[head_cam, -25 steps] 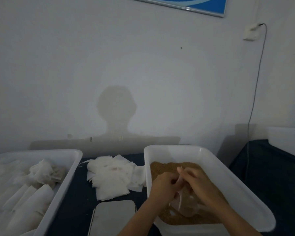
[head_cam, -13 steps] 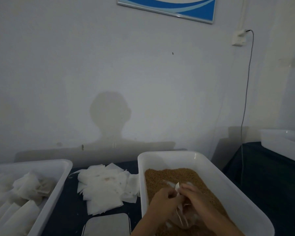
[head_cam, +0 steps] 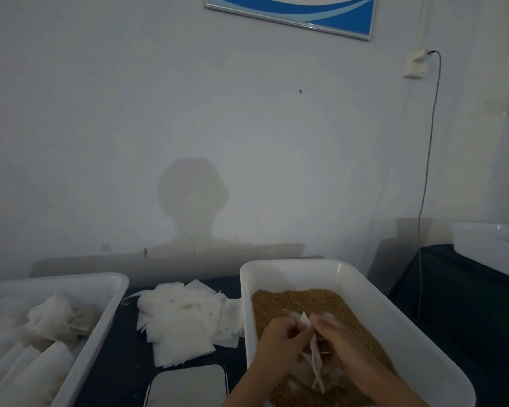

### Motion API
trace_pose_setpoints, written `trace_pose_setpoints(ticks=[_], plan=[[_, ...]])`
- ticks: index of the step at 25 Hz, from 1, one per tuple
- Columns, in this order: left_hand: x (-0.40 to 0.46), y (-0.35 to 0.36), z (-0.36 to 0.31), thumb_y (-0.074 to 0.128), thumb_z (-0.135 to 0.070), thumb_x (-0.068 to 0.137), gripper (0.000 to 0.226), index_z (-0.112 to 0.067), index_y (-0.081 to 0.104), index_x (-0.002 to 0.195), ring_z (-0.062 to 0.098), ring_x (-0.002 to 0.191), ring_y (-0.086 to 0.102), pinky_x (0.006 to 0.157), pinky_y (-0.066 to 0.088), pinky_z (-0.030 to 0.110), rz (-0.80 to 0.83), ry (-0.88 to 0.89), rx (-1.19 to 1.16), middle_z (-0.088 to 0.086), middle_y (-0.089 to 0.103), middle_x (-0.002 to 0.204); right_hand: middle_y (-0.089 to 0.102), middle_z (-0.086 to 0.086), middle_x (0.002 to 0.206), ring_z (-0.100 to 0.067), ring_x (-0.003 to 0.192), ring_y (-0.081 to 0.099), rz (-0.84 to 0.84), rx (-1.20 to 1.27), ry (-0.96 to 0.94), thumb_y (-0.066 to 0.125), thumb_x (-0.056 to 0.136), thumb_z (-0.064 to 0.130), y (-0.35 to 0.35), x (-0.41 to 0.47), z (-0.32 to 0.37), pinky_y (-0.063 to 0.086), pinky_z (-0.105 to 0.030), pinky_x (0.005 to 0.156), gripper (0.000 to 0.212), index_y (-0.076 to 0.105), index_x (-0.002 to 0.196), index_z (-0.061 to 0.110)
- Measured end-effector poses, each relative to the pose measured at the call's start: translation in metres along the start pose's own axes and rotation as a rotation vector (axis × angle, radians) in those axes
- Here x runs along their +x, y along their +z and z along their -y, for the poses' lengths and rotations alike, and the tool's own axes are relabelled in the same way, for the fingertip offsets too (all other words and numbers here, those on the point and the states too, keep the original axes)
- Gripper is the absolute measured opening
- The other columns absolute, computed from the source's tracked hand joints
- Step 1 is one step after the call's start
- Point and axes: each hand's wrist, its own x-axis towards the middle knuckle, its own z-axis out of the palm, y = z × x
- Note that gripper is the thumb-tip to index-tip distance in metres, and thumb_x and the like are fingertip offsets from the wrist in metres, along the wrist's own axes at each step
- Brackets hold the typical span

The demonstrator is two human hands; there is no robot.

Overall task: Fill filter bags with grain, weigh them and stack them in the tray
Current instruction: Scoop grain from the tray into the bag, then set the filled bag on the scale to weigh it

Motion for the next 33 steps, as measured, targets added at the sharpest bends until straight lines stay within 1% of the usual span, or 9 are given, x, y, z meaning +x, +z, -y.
trace_pose_setpoints(ticks=[3, 5, 9, 14, 18, 23, 27, 30, 33], plan=[[0.000, 0.000, 0.001, 0.057, -0.016, 0.093, 0.019, -0.003, 0.067, 0.084, 0.013, 0.072, 0.061, 0.070, 0.050, 0.029, 0.004, 0.015, -0.025, 0.010, 0.067, 0.078, 0.063, -0.005, 0.066, -0.016, 0.059, 0.060, 0.054, 0.002, 0.004, 0.058, 0.092, 0.028, 0.001, -0.004, 0.003, 0.046, -0.026, 0.053, 0.023, 0.073, 0.077, 0.020], [0.000, 0.000, 0.004, 0.058, -0.015, 0.092, 0.019, 0.002, 0.066, 0.089, 0.020, 0.076, 0.061, 0.076, 0.051, 0.037, 0.001, -0.005, -0.031, 0.019, 0.066, 0.085, 0.059, -0.002, 0.060, -0.013, 0.052, 0.057, 0.079, -0.011, 0.005, 0.057, 0.093, 0.023, 0.001, -0.004, 0.004, 0.043, -0.023, 0.048, 0.031, 0.070, 0.064, 0.022], [0.000, 0.001, 0.006, 0.063, -0.012, 0.084, 0.004, -0.009, 0.064, 0.081, 0.012, 0.071, 0.056, 0.071, 0.048, 0.029, 0.000, -0.040, 0.035, 0.004, 0.061, 0.076, 0.061, -0.002, 0.058, -0.014, 0.052, 0.059, 0.042, -0.050, 0.024, 0.054, 0.094, 0.013, -0.001, -0.002, 0.002, 0.044, -0.025, 0.047, 0.038, 0.067, 0.059, 0.020], [0.003, 0.001, 0.006, 0.063, -0.010, 0.083, 0.014, -0.015, 0.059, 0.070, 0.011, 0.072, 0.057, 0.072, 0.050, 0.027, -0.051, -0.120, 0.030, 0.001, 0.061, 0.076, 0.062, -0.005, 0.059, -0.015, 0.052, 0.060, 0.053, -0.095, 0.010, 0.051, 0.096, 0.008, -0.003, -0.004, 0.001, 0.047, -0.024, 0.047, 0.020, 0.056, 0.077, 0.005], [0.003, 0.001, 0.007, 0.063, -0.012, 0.084, 0.019, -0.020, 0.055, 0.068, 0.008, 0.071, 0.054, 0.071, 0.047, 0.023, -0.074, -0.115, 0.088, -0.006, 0.056, 0.074, 0.063, -0.006, 0.061, -0.018, 0.057, 0.062, 0.043, -0.084, 0.028, 0.050, 0.097, 0.009, -0.001, -0.005, 0.004, 0.051, -0.027, 0.052, 0.020, 0.057, 0.079, 0.004], [0.002, 0.001, 0.009, 0.066, -0.015, 0.084, 0.019, -0.023, 0.052, 0.074, 0.004, 0.066, 0.050, 0.061, 0.042, 0.014, -0.080, -0.053, 0.132, -0.007, 0.055, 0.074, 0.062, -0.005, 0.065, -0.017, 0.059, 0.061, 0.046, -0.108, 0.056, 0.060, 0.092, 0.020, 0.001, -0.008, 0.006, 0.052, -0.028, 0.055, 0.017, 0.057, 0.082, 0.007], [0.001, 0.000, 0.011, 0.068, -0.008, 0.084, 0.022, -0.018, 0.049, 0.088, 0.003, 0.066, 0.051, 0.061, 0.045, 0.012, -0.074, -0.059, 0.006, -0.002, 0.057, 0.075, 0.062, -0.007, 0.064, -0.017, 0.056, 0.060, 0.076, -0.150, 0.089, 0.054, 0.094, 0.011, 0.002, -0.010, 0.009, 0.053, -0.030, 0.056, 0.023, 0.063, 0.073, 0.009], [0.001, -0.001, 0.011, 0.068, -0.006, 0.083, 0.024, -0.018, 0.048, 0.089, 0.001, 0.062, 0.050, 0.060, 0.044, 0.011, -0.062, -0.065, 0.006, -0.004, 0.056, 0.071, 0.061, -0.004, 0.060, -0.016, 0.055, 0.060, 0.067, -0.200, 0.076, 0.051, 0.094, 0.009, 0.002, -0.012, 0.010, 0.053, -0.030, 0.057, 0.026, 0.060, 0.070, 0.009], [0.001, -0.001, 0.010, 0.068, -0.004, 0.081, 0.024, -0.019, 0.050, 0.088, -0.003, 0.061, 0.053, 0.060, 0.043, 0.009, -0.085, -0.079, 0.001, -0.006, 0.057, 0.069, 0.061, 0.000, 0.061, -0.013, 0.058, 0.059, 0.031, -0.267, 0.006, 0.049, 0.095, 0.009, 0.002, -0.014, 0.009, 0.048, -0.023, 0.054, 0.027, 0.057, 0.069, 0.011]])
